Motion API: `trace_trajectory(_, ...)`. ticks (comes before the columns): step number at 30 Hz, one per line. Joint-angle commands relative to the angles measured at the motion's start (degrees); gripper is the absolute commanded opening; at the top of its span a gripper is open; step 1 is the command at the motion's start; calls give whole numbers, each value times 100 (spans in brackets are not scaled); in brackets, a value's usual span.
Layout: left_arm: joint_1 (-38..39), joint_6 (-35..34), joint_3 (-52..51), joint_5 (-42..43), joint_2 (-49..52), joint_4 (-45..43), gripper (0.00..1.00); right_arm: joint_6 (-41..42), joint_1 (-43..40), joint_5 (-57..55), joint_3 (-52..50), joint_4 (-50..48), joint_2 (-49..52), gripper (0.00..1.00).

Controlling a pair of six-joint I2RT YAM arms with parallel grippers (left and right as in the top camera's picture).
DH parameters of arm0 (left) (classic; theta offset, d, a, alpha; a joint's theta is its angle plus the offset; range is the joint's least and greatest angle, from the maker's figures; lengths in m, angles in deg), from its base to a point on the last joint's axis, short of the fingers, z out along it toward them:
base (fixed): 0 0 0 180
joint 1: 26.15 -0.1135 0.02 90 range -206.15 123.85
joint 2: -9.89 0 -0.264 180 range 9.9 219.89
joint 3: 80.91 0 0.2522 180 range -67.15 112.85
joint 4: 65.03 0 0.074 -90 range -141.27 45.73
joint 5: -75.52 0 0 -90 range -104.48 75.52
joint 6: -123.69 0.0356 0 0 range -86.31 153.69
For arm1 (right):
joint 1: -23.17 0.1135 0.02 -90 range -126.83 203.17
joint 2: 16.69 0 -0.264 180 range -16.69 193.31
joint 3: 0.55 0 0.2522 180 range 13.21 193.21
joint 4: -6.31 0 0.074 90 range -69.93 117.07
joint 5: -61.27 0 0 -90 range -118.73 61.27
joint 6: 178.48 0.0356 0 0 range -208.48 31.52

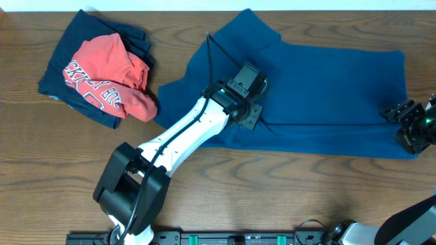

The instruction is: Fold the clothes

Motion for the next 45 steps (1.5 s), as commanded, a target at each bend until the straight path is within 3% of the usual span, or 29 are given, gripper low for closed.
trace_trajectory(1, -4, 417, 37, -313, 129, -264, 6, -83, 39, -15, 70, -13, -7, 73)
trace_trajectory(4, -2, 444, 37, -345, 133, -494, 17, -83, 39, -13, 70, -2, -7, 73)
trace_trajectory(5, -4, 442, 39, -356, 133, -520, 26, -83, 39, -13, 70, 7, -7, 73)
trace_trajectory(6, -4, 442, 48, -356, 133, -511, 43, -83, 39, -13, 70, 11, -7, 73)
trace_trajectory(8, -4, 424, 92, -356, 127, -341, 55, -83, 39, -13, 70, 13, -7, 73)
trace_trajectory(15, 2, -61, 409, 120, -90, 1392, 53, -83, 39, -15, 70, 9, -7, 73)
trace_trajectory(20, 24, -326, 212, 116, -42, 2127, 42, -83, 39, -17, 70, 0, -7, 73)
trace_trajectory(31, 61, -341, -918, 48, 33, 957, 41, -83, 39, -15, 70, -13, -7, 73)
trace_trajectory(35, 61, -341, -1088, -391, 33, 459, 30, -83, 39, -13, 70, -13, -7, 73)
trace_trajectory(39, 57, -339, -1073, -1108, 31, 256, 6, -83, 39, -13, 70, -9, -7, 73)
trace_trajectory(45, 15, -166, -769, -1670, 17, 258, 6, -83, 39, -15, 70, -13, -7, 73)
